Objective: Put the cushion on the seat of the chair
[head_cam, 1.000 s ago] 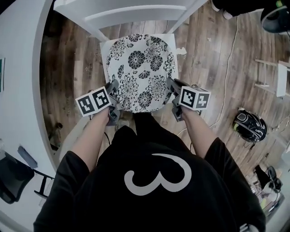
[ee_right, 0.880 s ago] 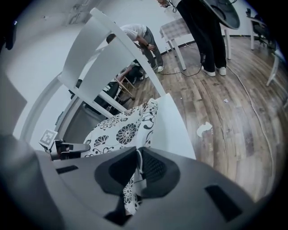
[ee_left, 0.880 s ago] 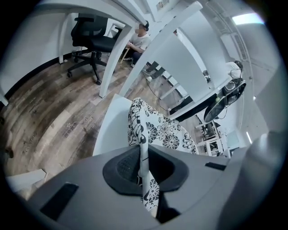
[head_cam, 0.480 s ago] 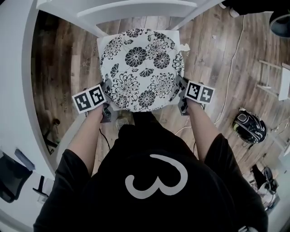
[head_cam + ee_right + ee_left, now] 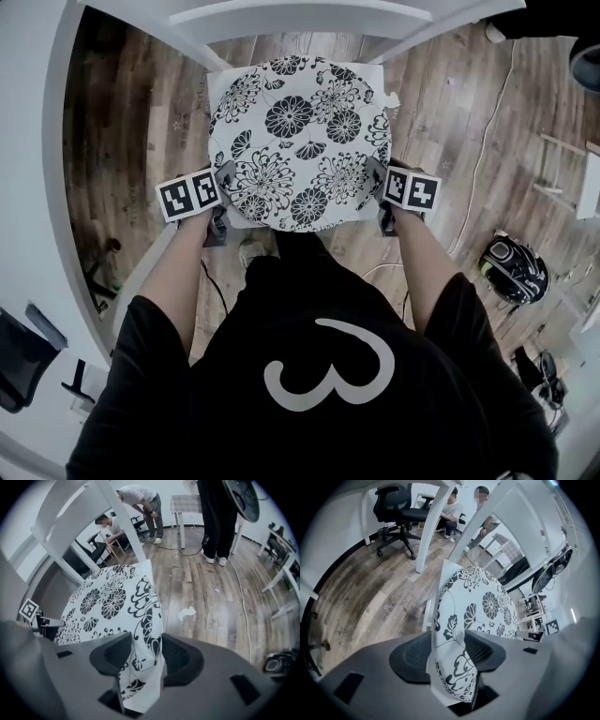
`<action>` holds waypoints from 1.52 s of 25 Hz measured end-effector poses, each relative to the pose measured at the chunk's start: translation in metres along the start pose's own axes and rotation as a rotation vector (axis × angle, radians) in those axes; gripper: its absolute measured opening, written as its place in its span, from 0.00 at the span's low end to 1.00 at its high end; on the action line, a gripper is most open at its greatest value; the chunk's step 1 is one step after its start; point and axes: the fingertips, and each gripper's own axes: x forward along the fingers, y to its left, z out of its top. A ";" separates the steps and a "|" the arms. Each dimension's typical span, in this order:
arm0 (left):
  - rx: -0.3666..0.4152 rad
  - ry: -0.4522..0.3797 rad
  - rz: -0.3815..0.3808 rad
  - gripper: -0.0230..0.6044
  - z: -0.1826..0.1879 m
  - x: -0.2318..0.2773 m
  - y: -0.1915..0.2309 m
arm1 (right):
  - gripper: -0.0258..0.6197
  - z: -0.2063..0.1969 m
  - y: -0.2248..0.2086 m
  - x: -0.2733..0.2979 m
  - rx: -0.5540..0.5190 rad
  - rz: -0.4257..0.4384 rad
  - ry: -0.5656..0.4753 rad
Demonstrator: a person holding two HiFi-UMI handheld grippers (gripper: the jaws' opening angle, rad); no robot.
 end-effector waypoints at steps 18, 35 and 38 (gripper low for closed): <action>-0.048 -0.190 -0.046 0.58 0.009 -0.078 0.027 | 0.61 0.013 -0.012 -0.098 0.008 -0.054 -0.273; 0.305 -0.412 -0.680 0.31 -0.098 -0.367 -0.119 | 0.24 -0.090 0.287 -0.349 -0.047 0.484 -0.716; 0.423 -0.460 -0.780 0.12 -0.124 -0.424 -0.140 | 0.11 -0.117 0.327 -0.386 -0.100 0.552 -0.754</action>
